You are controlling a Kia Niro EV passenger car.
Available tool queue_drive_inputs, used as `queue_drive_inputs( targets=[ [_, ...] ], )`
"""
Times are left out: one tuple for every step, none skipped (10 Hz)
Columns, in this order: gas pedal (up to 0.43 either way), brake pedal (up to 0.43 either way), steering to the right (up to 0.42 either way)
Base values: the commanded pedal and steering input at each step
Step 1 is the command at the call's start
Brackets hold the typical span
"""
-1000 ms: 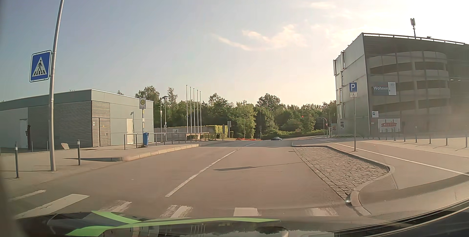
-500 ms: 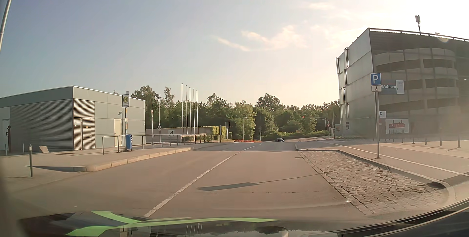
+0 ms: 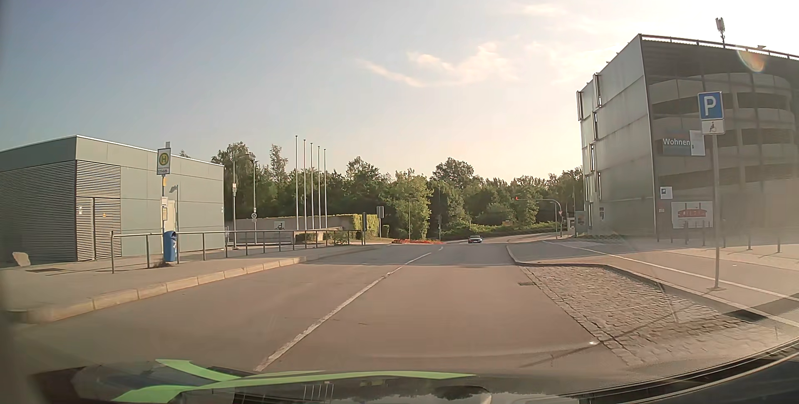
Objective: Follow the waypoints while adhering to traffic rules and regulations
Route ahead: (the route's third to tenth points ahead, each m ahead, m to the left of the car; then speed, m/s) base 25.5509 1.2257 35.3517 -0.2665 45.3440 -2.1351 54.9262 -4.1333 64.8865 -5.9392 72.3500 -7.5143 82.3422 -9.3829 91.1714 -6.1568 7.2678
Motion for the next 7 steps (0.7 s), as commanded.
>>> queue_drive_inputs(
  targets=[
    [0.409,0.0,0.016],
    [0.409,0.0,0.018],
    [0.409,0.0,0.02],
    [0.421,0.0,0.023],
    [0.421,0.0,0.026],
    [0.398,0.0,0.027],
    [0.378,0.0,0.027]
  ],
)
